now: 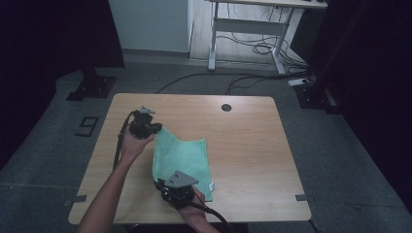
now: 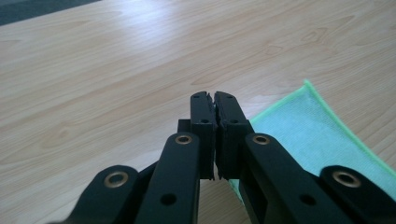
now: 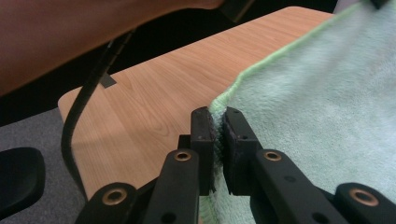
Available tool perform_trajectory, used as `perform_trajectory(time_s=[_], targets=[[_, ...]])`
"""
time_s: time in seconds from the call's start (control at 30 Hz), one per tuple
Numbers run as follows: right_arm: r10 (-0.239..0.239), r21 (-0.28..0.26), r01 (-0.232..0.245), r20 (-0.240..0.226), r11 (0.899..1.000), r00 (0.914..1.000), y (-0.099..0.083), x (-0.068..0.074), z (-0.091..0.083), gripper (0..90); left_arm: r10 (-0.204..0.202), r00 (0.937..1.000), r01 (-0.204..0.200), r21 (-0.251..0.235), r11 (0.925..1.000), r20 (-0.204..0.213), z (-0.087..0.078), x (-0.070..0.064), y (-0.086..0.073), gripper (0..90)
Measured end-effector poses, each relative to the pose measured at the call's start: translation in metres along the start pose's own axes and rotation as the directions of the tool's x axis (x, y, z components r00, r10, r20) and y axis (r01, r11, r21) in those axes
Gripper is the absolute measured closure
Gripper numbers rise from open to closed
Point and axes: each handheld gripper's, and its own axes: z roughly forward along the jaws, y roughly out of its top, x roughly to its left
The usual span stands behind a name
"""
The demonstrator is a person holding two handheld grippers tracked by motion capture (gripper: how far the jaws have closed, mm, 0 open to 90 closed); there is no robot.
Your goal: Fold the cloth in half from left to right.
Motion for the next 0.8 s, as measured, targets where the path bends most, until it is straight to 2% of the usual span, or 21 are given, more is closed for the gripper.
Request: perform_trajectory(time_s=[0.17, 0.27, 0.5, 0.8], targets=[[0.056, -0.009, -0.056, 0.0, 0.998, 0.9984, -0.011, -0.006, -0.009, 83.0, 0.019, 0.9993, -0.02, 0.029, 0.9994, 0.032, 0.024, -0.019, 0.004, 87.1], [0.07, -0.007, -0.07, 0.011, 0.998, 0.9975, -0.015, -0.011, -0.014, 83.0, 0.03, 0.9985, -0.032, 0.041, 0.9987, 0.045, 0.038, -0.03, 0.007, 87.1], [0.101, -0.008, -0.101, 0.031, 0.995, 0.9944, -0.024, -0.021, -0.026, 82.9, 0.047, 0.9972, -0.05, 0.062, 0.9968, 0.058, 0.054, -0.046, 0.011, 87.0], [0.141, 0.025, -0.143, 0.064, 0.989, 0.9879, -0.043, -0.036, -0.037, 82.5, 0.064, 0.9951, -0.072, 0.105, 0.9919, 0.075, 0.083, -0.064, 0.01, 86.7]])
